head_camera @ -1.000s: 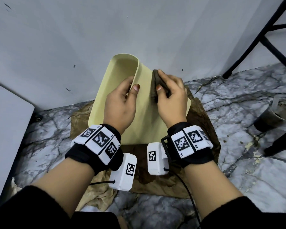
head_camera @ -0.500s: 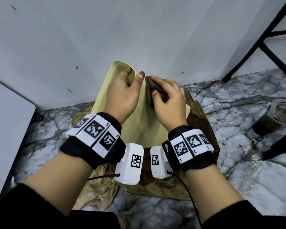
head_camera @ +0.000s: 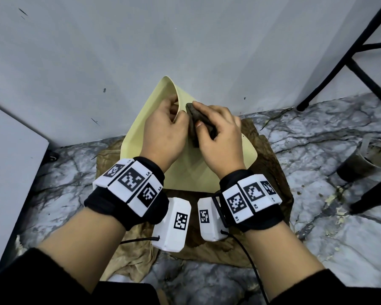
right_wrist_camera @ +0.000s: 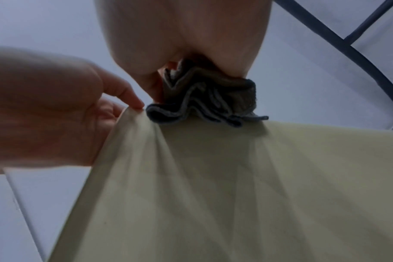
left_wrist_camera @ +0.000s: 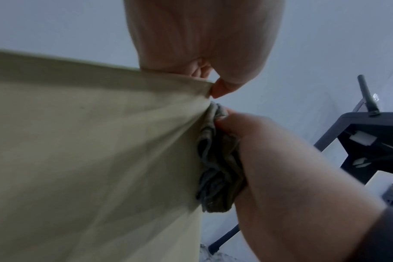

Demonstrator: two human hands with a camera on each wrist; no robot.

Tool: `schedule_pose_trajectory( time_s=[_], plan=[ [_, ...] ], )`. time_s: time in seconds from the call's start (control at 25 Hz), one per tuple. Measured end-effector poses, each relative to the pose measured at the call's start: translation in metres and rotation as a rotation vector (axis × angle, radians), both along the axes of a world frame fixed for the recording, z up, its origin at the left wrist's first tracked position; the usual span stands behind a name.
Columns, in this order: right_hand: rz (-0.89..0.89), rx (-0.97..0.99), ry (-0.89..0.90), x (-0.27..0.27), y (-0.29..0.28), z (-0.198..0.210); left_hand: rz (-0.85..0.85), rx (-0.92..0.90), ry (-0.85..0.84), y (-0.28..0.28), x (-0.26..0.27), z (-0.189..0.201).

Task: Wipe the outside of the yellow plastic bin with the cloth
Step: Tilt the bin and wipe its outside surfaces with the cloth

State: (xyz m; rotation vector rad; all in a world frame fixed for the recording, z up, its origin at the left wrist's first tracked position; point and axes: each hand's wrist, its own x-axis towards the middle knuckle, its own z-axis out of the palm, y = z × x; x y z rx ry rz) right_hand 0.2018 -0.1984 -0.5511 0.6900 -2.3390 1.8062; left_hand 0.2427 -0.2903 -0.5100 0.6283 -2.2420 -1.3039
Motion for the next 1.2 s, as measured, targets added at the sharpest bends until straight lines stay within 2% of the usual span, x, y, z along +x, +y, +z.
schedule_pose_trajectory(
  time_s=[0.24, 0.36, 0.52, 0.64, 0.8, 1.04, 1.2],
  plan=[
    [-0.056, -0.034, -0.149, -0.004, 0.009, -0.013, 0.024, 0.007, 0.009, -0.005, 0.001, -0.002],
    [-0.124, 0.039, -0.260, -0.021, 0.031, -0.050, 0.045, -0.005, 0.014, -0.011, 0.007, -0.006],
    [-0.232, 0.103, -0.470, -0.042, 0.069, -0.101, -0.025, -0.012, 0.016, -0.005, 0.010, -0.007],
    [-0.280, 0.108, -0.565, -0.043, 0.081, -0.118, -0.064, -0.021, 0.020, -0.003, 0.007, -0.007],
    [-0.274, 0.071, -0.518, -0.035, 0.061, -0.085, -0.026, -0.007, 0.043, -0.008, 0.007, -0.008],
    [-0.062, -0.028, -0.208, -0.007, 0.007, -0.002, -0.011, 0.006, 0.043, -0.001, 0.005, -0.006],
    [-0.029, -0.070, -0.190, -0.004, 0.002, 0.003, -0.016, 0.003, 0.044, 0.000, 0.007, -0.007]
  ],
)
